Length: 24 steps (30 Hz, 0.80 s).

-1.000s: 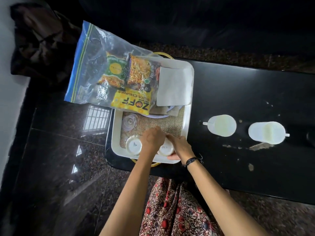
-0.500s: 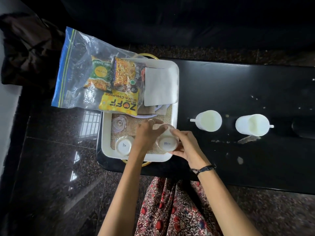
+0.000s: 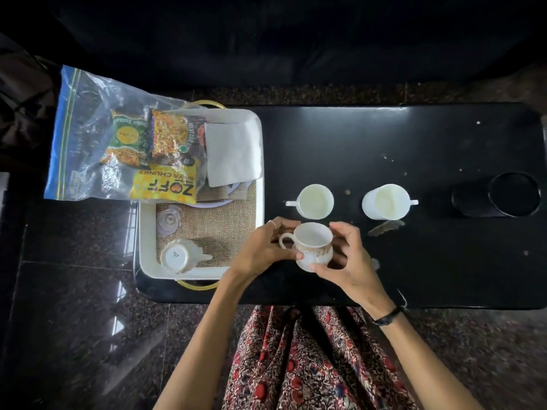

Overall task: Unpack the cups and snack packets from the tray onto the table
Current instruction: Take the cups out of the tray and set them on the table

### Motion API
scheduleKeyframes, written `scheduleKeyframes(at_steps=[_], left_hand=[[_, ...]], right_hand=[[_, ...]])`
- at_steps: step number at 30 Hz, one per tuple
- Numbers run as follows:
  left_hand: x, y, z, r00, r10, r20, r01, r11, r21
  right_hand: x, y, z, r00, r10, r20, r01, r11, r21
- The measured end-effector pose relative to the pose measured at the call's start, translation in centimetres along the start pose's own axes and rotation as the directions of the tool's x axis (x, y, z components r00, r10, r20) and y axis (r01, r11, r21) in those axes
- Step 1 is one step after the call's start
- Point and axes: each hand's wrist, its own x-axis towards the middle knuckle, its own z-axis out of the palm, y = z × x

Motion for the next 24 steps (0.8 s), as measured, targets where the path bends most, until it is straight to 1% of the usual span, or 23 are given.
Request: scheduleKeyframes(at_steps=[2,5,8,10,12,15,24], left_hand=[[0.1,-0.7,0.9,1.0,0.017,-0.007,-0.016,0.998,0.066],[0.5,-1.7,1.8,0.998,0.059,-0.015,-0.054,0.973,0.225],[0.9,-2.4,2.6,0.996,0.084,-0.018,-0.072,0.93,0.361],[1.1,-3.0,2.9,0.994,0.11,-0.021,-0.089,0.89,0.448],[1.2,-3.4,3.1,0.99,0.14,-0.03,-0.106,0.856,0.506],[1.5,-3.9,3.4,0.986,0.153,-0.06,-0.095,0.828,0.552],[2.3,-4.4,3.3,0.985,0.165,-0.059,-0.103,0.819,0.564]], right_hand=[[-0.1,1.2,-0.3,0.999,-0.024,0.025,0.027,0.991,-0.128],[0.0,3.1,-0.3,0.994,-0.096,0.057,0.109,0.945,-0.308],[0.4,4.2,0.0,0.983,-0.174,0.054,0.18,0.88,-0.44],[0.7,4.8,0.2,0.975,-0.209,0.073,0.218,0.843,-0.492],[1.0,5.4,0.4,0.968,-0.236,0.091,0.248,0.823,-0.51],[1.6,5.9,0.6,0.971,-0.223,0.089,0.238,0.834,-0.498],[2.1,7.0,1.3,0.972,-0.233,0.015,0.211,0.846,-0.49]])
